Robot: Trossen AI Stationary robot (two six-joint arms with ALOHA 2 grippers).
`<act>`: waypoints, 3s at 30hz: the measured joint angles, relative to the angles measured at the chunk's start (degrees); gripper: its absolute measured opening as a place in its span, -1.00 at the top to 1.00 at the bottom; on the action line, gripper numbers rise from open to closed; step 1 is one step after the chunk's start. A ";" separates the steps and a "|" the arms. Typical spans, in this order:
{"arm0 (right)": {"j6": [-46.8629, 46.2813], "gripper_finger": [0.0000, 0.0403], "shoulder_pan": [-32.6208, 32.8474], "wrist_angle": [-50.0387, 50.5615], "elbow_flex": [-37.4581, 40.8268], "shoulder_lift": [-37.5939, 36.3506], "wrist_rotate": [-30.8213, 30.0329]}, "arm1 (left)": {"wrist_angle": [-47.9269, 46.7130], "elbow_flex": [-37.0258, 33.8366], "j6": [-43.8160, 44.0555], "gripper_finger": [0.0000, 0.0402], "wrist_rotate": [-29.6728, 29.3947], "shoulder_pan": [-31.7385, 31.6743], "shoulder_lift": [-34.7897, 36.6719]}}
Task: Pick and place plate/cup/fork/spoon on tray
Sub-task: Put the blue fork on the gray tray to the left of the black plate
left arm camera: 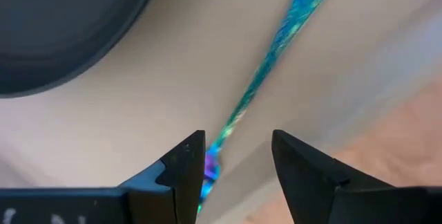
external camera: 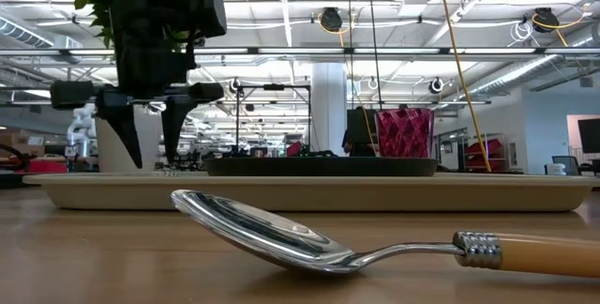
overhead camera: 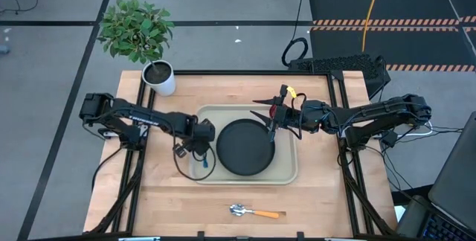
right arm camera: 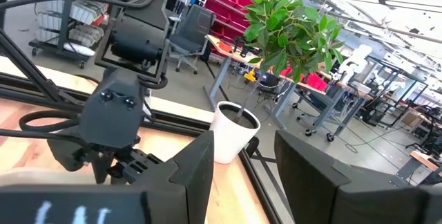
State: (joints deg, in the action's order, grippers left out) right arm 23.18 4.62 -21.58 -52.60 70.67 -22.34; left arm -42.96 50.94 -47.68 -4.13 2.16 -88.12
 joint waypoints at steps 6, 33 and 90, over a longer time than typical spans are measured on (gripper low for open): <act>0.01 0.26 0.00 0.00 0.00 0.00 0.01 | 6.31 0.48 19.57 0.14 -4.81 0.48 0.00; 0.00 0.26 0.00 -0.42 0.00 0.00 0.01 | 3.99 1.66 84.72 0.14 -3.37 0.17 -4.60; 0.00 0.26 0.00 -0.43 0.00 0.00 0.01 | 3.87 -0.92 91.31 0.14 -0.93 1.13 -4.50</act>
State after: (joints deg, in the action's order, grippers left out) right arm 23.18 4.62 -22.02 -52.60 70.67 -22.33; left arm -39.09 50.02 43.63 -5.06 3.29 -92.62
